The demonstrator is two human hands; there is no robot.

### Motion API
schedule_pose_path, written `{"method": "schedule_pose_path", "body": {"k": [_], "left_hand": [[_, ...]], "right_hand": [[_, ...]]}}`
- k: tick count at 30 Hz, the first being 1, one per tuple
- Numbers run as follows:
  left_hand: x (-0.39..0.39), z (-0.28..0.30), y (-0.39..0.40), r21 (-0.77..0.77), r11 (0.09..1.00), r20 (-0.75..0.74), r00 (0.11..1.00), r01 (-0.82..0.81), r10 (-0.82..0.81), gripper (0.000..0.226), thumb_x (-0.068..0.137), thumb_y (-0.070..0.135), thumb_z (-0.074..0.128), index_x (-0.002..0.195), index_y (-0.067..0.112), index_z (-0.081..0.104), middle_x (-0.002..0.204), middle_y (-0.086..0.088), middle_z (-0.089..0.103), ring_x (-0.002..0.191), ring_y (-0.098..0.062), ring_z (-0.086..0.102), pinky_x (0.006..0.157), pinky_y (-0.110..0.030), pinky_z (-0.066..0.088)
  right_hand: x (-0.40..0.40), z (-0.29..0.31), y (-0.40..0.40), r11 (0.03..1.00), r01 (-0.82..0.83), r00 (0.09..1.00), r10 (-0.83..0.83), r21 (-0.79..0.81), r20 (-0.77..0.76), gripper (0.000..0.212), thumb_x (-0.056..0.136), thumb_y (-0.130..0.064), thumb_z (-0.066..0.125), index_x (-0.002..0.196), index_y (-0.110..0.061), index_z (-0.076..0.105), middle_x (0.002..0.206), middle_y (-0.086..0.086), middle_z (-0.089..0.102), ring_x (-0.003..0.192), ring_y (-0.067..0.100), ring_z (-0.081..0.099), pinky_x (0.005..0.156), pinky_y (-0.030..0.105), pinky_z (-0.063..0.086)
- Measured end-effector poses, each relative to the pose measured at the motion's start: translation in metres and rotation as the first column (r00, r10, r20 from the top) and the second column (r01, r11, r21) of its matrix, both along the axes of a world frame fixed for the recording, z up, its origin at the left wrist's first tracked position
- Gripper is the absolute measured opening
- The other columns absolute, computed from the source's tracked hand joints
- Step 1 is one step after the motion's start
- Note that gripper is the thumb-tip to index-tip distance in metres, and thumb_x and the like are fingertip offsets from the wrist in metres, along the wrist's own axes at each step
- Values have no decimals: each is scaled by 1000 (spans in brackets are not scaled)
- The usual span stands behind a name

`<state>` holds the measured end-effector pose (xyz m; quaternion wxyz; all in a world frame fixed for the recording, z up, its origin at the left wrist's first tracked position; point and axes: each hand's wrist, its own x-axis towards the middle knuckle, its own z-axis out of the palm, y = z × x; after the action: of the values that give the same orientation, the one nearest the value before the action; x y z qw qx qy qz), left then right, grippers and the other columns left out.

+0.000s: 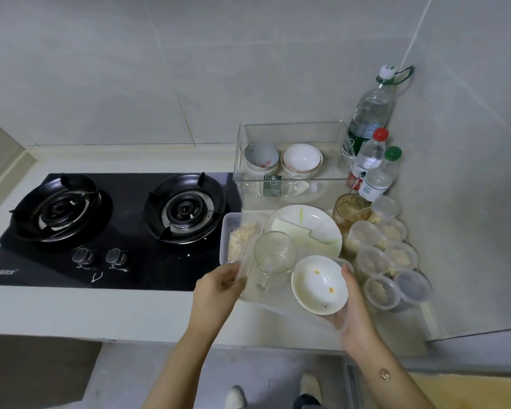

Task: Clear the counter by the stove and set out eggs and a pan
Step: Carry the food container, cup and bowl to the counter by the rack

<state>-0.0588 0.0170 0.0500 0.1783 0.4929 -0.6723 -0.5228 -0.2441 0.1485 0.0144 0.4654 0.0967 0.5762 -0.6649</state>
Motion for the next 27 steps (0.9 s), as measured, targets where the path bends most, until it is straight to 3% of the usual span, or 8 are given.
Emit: {"method": "schedule_pose_path", "body": {"k": [4, 8, 13, 15, 17, 21, 25, 27], "left_hand": [[3, 11, -12, 269, 962, -233, 965, -54, 119, 24, 85, 29, 68, 104, 17, 73, 103, -8, 73, 99, -28, 68, 90, -45, 55], [7, -2, -20, 495, 839, -283, 871, -226, 402, 13, 89, 9, 62, 98, 4, 69, 105, -16, 71, 99, -26, 67, 89, -33, 52], [-9, -40, -25, 858, 449, -96, 781, -249, 617, 11, 93, 7, 55, 98, -2, 60, 91, -14, 61, 85, -26, 60, 78, -35, 51], [-25, -49, -25, 945, 263, -20, 764, -197, 645, 23, 93, 16, 60, 107, 0, 52, 99, -17, 55, 90, -31, 58, 78, -41, 50], [-42, -58, -26, 968, 170, 16, 721, -184, 693, 42, 89, 24, 67, 115, 0, 44, 106, -20, 50, 92, -34, 56, 82, -46, 51], [-65, -67, -32, 917, 285, -13, 692, -280, 722, 34, 94, 21, 61, 117, 1, 45, 85, -13, 47, 74, -27, 54, 90, -42, 49], [-76, -78, -40, 842, 414, -19, 748, -345, 664, 32, 98, 5, 47, 129, -6, 46, 86, -16, 57, 75, -25, 59, 66, -30, 56], [-75, -79, -40, 833, 433, -35, 748, -344, 663, 36, 94, -6, 42, 130, -4, 46, 94, -15, 60, 80, -26, 61, 59, -27, 59]], "right_hand": [[-5, 7, -3, 995, 86, 996, -87, -54, -13, 33, 91, -56, 47, 108, -34, 65, 110, 1, 70, 103, 22, 64, 78, 42, 54], [-12, 19, -4, 982, 167, 983, -173, -92, -67, 32, 94, -52, 44, 105, -30, 65, 103, -2, 69, 95, 16, 64, 68, 36, 53], [-19, 29, -19, 942, 304, 944, -318, -141, -90, 37, 92, -55, 45, 114, -30, 61, 104, -3, 67, 95, 15, 63, 83, 42, 52], [-22, 31, -23, 922, 350, 923, -370, -167, -104, 39, 93, -56, 44, 117, -29, 61, 103, -6, 69, 93, 13, 64, 78, 38, 53], [-27, 31, -26, 909, 375, 911, -397, -180, -112, 48, 92, -57, 45, 127, -27, 57, 108, -6, 68, 94, 12, 65, 71, 34, 53], [-34, 29, -25, 901, 399, 900, -420, -168, -117, 50, 90, -58, 48, 130, -28, 56, 117, -4, 66, 99, 12, 65, 76, 36, 55], [-38, 24, -19, 902, 409, 899, -424, -138, -105, 70, 73, -69, 60, 128, -25, 59, 123, -2, 67, 111, 17, 64, 86, 38, 53], [-41, 22, -14, 893, 433, 890, -445, -120, -102, 61, 84, -63, 53, 130, -24, 57, 126, 0, 65, 114, 18, 62, 85, 37, 53]]}}
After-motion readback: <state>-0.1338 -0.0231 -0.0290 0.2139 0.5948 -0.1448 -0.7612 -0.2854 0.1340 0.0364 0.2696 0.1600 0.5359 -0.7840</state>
